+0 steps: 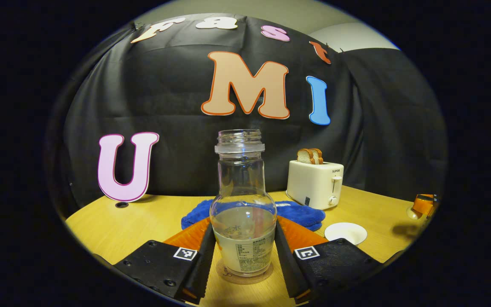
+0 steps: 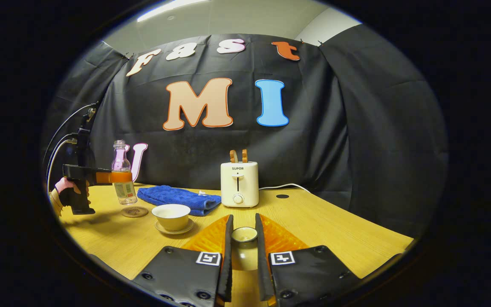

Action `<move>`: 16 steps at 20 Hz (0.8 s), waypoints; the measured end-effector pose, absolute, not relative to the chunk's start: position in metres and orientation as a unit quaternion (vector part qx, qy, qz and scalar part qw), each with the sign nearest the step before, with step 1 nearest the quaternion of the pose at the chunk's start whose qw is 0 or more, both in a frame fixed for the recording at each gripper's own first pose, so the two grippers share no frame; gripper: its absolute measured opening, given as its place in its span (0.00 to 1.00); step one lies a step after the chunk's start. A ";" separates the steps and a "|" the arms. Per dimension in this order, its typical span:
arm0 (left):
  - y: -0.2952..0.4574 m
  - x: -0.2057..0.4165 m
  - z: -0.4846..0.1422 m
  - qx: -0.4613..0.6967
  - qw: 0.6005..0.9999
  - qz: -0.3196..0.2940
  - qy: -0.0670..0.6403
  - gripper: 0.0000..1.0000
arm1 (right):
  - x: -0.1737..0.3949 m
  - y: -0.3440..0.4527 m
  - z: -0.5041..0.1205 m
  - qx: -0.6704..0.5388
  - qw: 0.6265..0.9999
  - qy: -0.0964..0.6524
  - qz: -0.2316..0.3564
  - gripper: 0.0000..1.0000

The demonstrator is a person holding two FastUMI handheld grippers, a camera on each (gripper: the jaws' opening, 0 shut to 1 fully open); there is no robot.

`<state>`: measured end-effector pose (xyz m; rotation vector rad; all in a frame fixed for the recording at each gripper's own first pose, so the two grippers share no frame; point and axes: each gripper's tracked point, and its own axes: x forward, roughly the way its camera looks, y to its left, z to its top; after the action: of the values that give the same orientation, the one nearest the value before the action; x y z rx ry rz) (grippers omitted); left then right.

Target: Open the teacup lid with one hand, grasp the water bottle and pour water into the teacup with the other hand; after pouring, place the water bottle on the coaster and then close the teacup lid.

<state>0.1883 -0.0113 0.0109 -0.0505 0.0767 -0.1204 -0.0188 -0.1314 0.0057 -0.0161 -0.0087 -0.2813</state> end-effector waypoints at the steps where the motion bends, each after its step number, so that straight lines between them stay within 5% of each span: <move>1: -0.011 0.187 0.005 -0.027 0.997 -0.063 0.047 0.67 | -0.019 -0.131 0.006 -0.008 0.990 -0.004 -0.140 0.28; 16: -0.009 0.196 -0.021 -0.027 0.995 -0.059 0.074 0.69 | -0.019 -0.131 0.006 -0.008 0.990 -0.005 -0.140 0.28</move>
<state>0.1959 -0.0090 -0.0212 -0.0534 0.1491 -0.1177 -0.0189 -0.1312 0.0058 -0.0165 -0.0110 -0.2815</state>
